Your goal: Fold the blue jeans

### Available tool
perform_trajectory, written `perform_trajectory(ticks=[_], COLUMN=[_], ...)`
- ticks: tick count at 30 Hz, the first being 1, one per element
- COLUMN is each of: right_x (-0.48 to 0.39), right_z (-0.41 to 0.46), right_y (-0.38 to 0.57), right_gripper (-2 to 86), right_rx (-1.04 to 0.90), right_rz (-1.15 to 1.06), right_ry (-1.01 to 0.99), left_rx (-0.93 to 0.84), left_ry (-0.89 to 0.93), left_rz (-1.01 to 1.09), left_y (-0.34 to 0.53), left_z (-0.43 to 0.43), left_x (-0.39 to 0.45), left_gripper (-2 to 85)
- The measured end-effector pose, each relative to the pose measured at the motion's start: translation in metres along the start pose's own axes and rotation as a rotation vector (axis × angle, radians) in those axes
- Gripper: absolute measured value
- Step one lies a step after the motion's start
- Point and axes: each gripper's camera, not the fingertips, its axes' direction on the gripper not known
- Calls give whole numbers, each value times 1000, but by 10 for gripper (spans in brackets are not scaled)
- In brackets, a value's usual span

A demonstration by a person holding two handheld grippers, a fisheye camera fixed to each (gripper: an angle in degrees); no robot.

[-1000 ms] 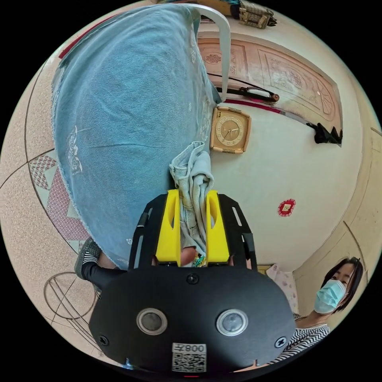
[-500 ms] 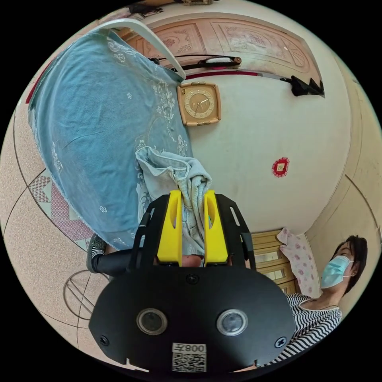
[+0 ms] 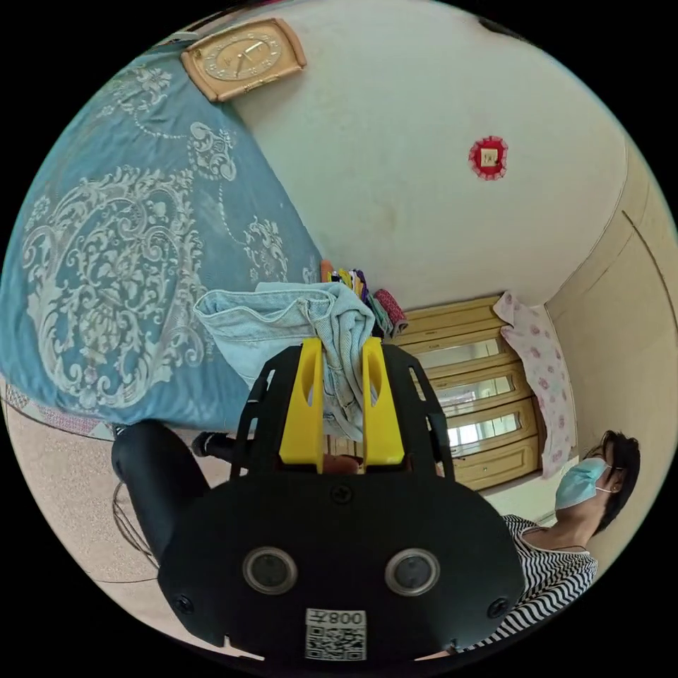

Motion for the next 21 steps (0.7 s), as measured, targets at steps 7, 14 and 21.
perform_trajectory(ticks=[7,14,21], right_x=[-29,-78,-26], right_z=[-185,-335,-392], right_y=[29,43,60], right_gripper=[3,2,5], right_rx=[370,631,740], right_rz=[-71,-164,-45], right_ry=[80,294,426], left_rx=[-294,-504,-708], left_ry=[85,221,-3], left_rz=[136,218,307], left_y=[-61,-83,-62], left_z=[288,586,813], left_x=[1,-14,-122], left_gripper=[85,86,85])
